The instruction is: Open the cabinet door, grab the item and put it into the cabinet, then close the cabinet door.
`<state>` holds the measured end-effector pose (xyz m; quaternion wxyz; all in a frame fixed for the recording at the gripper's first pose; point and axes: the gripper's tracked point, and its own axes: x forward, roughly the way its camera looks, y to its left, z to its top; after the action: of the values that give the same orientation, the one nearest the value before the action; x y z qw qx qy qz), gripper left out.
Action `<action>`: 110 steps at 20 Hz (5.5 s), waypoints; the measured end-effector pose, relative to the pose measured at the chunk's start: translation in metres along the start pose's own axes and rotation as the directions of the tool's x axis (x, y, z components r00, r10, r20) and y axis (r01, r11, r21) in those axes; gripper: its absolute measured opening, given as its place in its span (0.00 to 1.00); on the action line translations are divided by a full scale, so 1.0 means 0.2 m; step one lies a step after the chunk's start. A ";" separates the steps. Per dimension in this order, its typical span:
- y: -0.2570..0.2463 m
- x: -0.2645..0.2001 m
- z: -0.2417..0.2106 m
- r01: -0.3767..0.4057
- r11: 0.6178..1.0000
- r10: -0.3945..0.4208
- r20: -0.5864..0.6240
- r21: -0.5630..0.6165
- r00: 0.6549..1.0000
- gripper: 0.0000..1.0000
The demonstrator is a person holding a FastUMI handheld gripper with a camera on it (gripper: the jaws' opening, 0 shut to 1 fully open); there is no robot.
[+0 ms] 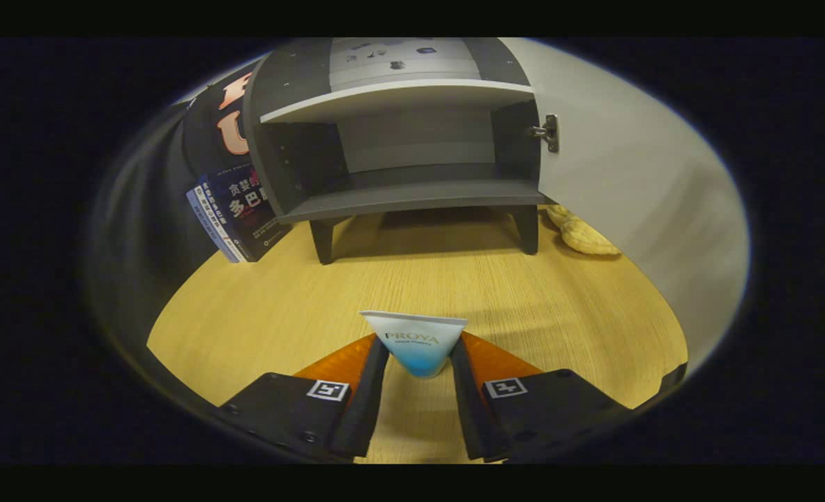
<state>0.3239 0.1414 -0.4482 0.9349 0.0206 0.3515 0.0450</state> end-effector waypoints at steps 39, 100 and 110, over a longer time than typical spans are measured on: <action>0.37 0.22 2.13 -0.012 0.986 0.061 0.293 -0.168 0.954 0.97; -0.47 -1.69 1.75 0.044 0.999 -0.023 0.648 -0.016 0.761 0.96; -0.12 -1.35 1.89 -0.080 0.989 0.139 0.599 -0.124 0.789 0.96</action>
<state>0.3736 0.0891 0.0116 0.9938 0.0111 0.0298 0.1062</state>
